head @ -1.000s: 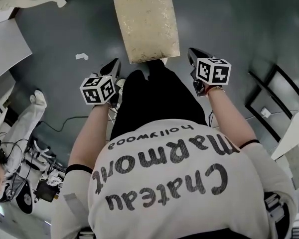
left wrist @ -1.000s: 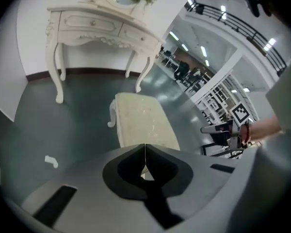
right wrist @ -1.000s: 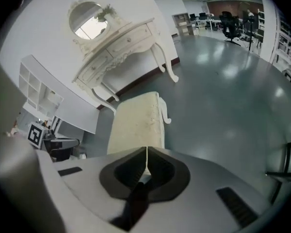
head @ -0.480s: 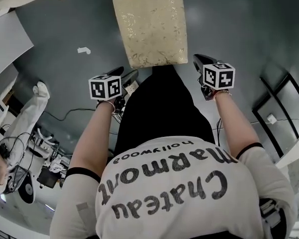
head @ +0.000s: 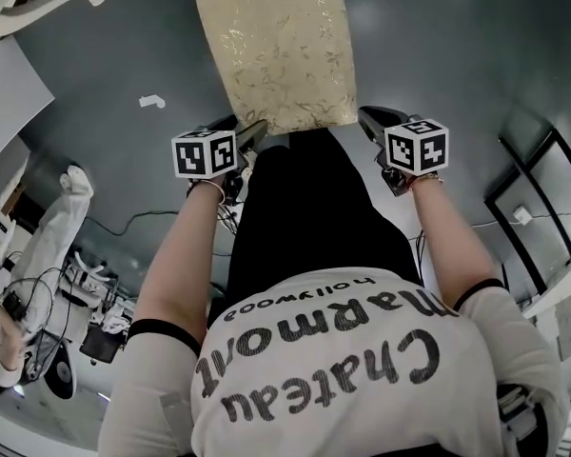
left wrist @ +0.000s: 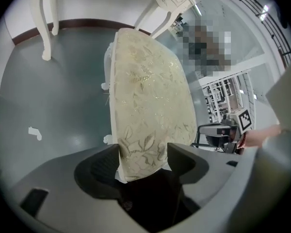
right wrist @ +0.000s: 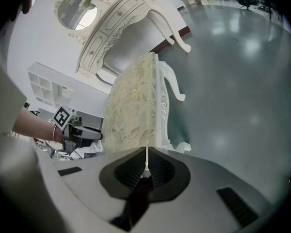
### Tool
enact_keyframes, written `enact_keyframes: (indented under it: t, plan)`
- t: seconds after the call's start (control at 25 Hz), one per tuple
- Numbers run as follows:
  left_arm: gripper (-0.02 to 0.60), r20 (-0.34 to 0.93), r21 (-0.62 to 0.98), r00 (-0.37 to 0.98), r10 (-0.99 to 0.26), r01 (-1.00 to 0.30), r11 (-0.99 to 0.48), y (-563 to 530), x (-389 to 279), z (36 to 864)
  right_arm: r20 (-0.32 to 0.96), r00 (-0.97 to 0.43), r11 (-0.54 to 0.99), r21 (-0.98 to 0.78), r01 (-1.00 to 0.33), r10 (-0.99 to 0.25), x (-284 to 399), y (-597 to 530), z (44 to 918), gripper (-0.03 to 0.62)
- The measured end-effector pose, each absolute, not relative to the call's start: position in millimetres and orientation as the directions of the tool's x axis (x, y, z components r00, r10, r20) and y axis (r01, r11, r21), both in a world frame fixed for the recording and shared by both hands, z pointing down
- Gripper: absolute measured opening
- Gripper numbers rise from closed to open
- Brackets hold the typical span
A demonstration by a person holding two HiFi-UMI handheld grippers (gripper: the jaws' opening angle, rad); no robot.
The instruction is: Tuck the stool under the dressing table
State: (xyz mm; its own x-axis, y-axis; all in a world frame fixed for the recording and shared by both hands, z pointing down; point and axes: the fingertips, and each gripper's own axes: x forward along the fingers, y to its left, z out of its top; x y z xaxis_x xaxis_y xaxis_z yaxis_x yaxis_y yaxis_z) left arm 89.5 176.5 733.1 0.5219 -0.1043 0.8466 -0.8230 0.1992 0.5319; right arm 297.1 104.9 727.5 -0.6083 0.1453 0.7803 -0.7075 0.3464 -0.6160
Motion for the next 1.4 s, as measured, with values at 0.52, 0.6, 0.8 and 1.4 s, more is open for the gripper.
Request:
enact_keyframes:
  t: [0.52,0.6,0.8,1.4]
  plan:
    - [0.305,0.859,0.507,0.511,-0.033,-0.842,0.185,172,91,743,0.782,-0.542,0.339,-0.622,-0.705,0.308,284,120,748,0.281]
    - [0.308,0.853,0.515,0.521,-0.019,-0.837,0.182,173,90,743,0.775,-0.539,0.309,-0.628,-0.714,0.331,281,122,751,0.281]
    - [0.308,0.849,0.526,0.527,-0.045,-0.833,0.171,172,92,741,0.794,-0.535,0.351,-0.608,-0.712,0.29,279,120,750,0.259]
    - [0.307,0.85,0.523,0.525,0.052,-0.851,0.048,165,81,740,0.908,-0.365,0.369,-0.417,-0.831,0.206,266,114,748,0.201]
